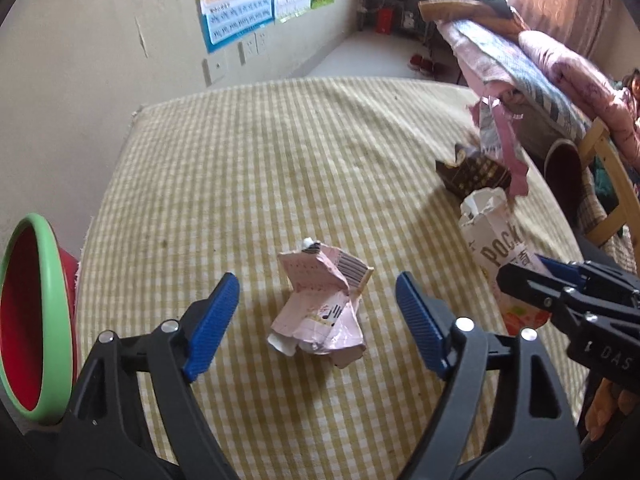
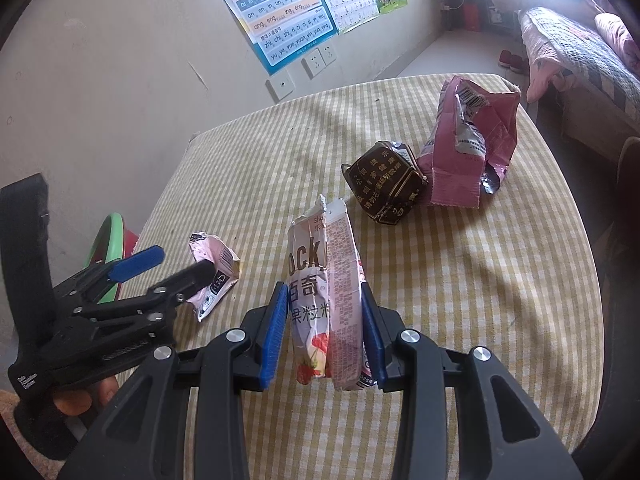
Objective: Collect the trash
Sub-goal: 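Grasp the crumpled pink paper with the left tool while the right tool holds the Pocky packet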
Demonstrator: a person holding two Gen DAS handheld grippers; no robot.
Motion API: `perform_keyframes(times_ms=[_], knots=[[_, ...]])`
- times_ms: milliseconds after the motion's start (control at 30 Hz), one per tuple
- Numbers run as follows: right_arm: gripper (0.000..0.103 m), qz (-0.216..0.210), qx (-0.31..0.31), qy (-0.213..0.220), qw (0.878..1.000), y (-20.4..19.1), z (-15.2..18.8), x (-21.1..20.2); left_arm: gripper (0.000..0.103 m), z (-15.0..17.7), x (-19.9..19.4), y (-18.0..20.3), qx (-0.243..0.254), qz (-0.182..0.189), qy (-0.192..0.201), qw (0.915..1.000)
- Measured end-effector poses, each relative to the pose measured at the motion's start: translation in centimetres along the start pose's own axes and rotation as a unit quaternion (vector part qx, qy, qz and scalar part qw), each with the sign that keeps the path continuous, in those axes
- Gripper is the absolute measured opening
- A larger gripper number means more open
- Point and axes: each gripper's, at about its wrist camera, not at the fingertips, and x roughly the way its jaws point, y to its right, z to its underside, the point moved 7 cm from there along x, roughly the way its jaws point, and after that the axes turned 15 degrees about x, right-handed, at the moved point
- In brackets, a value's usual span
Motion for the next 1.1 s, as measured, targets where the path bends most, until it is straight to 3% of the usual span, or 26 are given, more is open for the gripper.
perform_keyframes(times_ms=[167, 267, 400, 533, 667, 967, 1033, 1100], knots=[[0.035, 0.001, 0.003, -0.003, 1.0, 0.2, 0.0, 0.2, 0.038, 0.4, 2.2, -0.1, -0.014, 0.015, -0.037, 0.9991], [0.035, 0.001, 0.003, -0.005, 1.0, 0.1, 0.0, 0.4, 0.032, 0.5, 2.2, -0.2, -0.028, 0.022, -0.03, 0.9989], [0.035, 0.0, 0.0, -0.008, 1.0, -0.2, 0.1, 0.6, 0.031, 0.7, 1.5, -0.3, -0.02, 0.007, -0.026, 0.9994], [0.035, 0.0, -0.004, -0.01, 1.0, -0.4, 0.3, 0.8, 0.031, 1.6, 0.9, -1.1, -0.052, 0.014, -0.028, 0.9981], [0.035, 0.0, -0.005, -0.014, 1.0, -0.5, 0.4, 1.1, 0.025, 2.4, -0.3, -2.3, -0.072, 0.008, -0.02, 0.9972], [0.035, 0.004, -0.016, -0.015, 1.0, -0.7, 0.8, 1.3, 0.021, 2.9, -1.6, -3.3, -0.08, -0.004, -0.01, 0.9967], [0.035, 0.007, -0.014, -0.013, 1.0, -0.6, 0.7, 1.2, 0.024, 3.0, -1.8, -3.2, -0.081, 0.002, -0.008, 0.9967], [0.035, 0.006, -0.012, -0.012, 1.0, -0.6, 0.7, 1.1, 0.042, 3.1, -1.9, -3.0, -0.075, 0.006, -0.006, 0.9971]])
